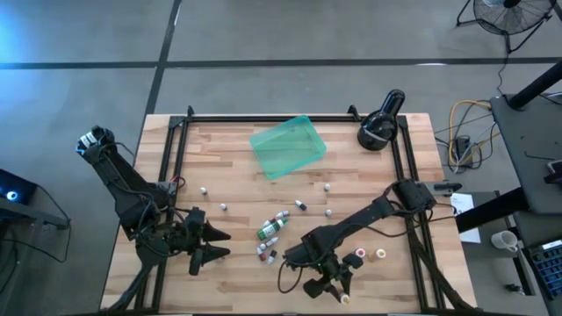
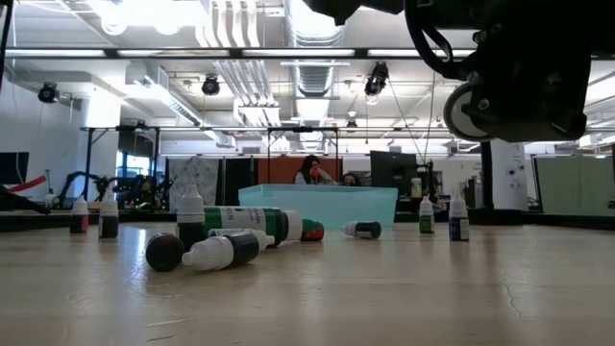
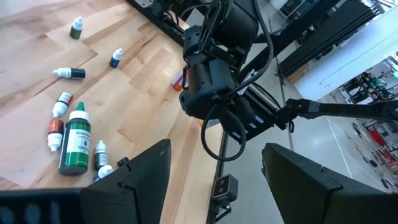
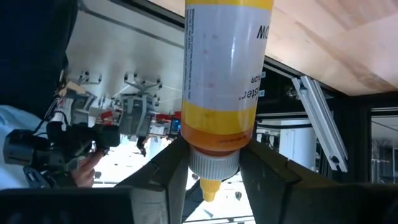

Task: Pick & Place food coloring
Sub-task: Adjust the yellow small food coloring bottle

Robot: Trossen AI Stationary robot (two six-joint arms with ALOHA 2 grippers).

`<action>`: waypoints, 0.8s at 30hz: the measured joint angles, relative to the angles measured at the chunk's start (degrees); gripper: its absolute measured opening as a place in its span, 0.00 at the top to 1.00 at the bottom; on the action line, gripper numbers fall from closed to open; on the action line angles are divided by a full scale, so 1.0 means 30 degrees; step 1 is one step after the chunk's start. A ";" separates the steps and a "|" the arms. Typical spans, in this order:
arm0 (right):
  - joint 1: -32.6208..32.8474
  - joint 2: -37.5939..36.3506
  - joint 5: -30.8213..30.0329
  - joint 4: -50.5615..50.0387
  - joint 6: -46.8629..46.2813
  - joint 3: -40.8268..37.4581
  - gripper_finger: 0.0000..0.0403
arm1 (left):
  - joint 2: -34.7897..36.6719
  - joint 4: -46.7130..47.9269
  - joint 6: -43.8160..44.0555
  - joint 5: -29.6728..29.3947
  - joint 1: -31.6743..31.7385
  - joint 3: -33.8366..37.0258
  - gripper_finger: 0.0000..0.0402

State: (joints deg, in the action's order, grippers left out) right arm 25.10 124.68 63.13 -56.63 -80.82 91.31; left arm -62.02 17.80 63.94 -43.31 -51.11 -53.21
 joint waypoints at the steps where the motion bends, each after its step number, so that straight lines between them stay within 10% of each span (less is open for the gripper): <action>1: 0.0000 0.0000 0.0003 0.0018 -0.0003 0.0000 0.69 | 0.0000 0.0001 -0.0069 0.0005 0.0007 0.0000 0.44; 24: 0.0000 0.0000 -0.0442 0.0171 0.0073 0.0007 0.67 | 0.0000 0.0089 -0.0124 0.0022 0.0007 0.0000 0.44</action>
State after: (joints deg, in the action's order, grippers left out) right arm 25.10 124.68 61.81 -56.12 -80.60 91.33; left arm -62.02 18.06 63.57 -43.24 -51.09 -53.21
